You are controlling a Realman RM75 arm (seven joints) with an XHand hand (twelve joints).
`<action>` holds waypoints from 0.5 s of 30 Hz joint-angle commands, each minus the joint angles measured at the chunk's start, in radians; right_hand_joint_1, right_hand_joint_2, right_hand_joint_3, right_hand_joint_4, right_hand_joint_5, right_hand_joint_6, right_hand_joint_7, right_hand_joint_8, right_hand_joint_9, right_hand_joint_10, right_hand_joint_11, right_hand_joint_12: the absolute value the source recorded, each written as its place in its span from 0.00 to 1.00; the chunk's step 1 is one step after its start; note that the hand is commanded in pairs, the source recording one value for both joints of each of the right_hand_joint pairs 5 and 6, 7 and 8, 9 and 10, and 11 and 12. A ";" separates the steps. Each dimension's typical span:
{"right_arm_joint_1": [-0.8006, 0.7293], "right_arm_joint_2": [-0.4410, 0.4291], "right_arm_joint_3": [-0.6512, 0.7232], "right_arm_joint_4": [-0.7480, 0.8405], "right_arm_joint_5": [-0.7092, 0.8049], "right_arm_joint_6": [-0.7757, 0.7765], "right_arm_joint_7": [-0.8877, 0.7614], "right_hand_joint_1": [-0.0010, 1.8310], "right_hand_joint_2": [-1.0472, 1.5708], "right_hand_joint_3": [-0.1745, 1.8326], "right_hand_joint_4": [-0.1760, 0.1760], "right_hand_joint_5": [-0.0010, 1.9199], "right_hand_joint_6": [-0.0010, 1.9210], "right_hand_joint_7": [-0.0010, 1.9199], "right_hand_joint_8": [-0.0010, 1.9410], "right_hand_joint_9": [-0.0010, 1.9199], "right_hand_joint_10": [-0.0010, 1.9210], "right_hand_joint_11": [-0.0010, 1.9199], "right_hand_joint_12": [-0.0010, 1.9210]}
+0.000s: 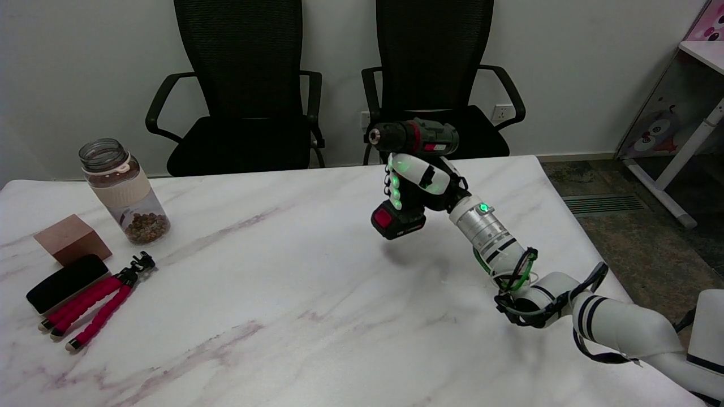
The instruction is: Pick up the power screwdriver.
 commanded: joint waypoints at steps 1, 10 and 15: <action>0.109 -0.004 0.006 0.005 -0.008 0.043 -0.005 0.50 0.55 0.40 1.00 1.00 1.00 1.00 0.99 1.00 1.00 1.00 1.00; 0.184 0.001 0.006 -0.008 -0.004 0.077 -0.035 0.51 0.57 0.38 1.00 1.00 1.00 1.00 0.99 1.00 1.00 1.00 1.00; 0.218 0.003 0.026 -0.017 -0.001 0.100 -0.070 0.51 0.58 0.39 1.00 1.00 1.00 1.00 0.99 1.00 1.00 1.00 1.00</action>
